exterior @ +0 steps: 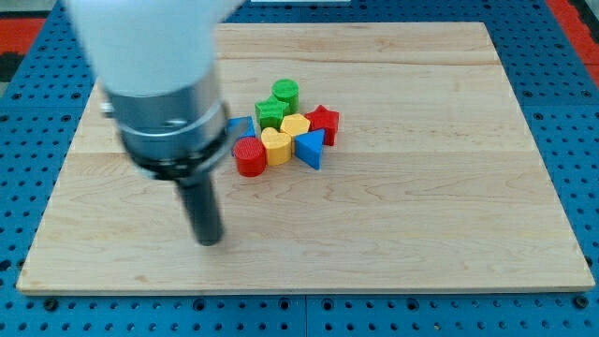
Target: Move your arm to the top of the green circle
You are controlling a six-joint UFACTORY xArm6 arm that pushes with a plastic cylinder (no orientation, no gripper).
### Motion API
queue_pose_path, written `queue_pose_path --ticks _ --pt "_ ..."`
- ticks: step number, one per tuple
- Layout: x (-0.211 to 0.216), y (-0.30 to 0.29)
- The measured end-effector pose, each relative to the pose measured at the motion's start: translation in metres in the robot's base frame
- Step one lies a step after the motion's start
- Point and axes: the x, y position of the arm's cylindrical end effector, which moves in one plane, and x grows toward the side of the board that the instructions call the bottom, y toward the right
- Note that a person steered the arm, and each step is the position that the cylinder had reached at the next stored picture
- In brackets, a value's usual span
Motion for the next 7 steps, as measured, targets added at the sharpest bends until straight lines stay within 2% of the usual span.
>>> queue_pose_path --ticks 1,2,4,5,7 --pt "-0.027 -0.051" --pt "-0.086 -0.070" --pt "-0.229 -0.036" --pt "-0.259 0.009" --pt "-0.242 0.051"
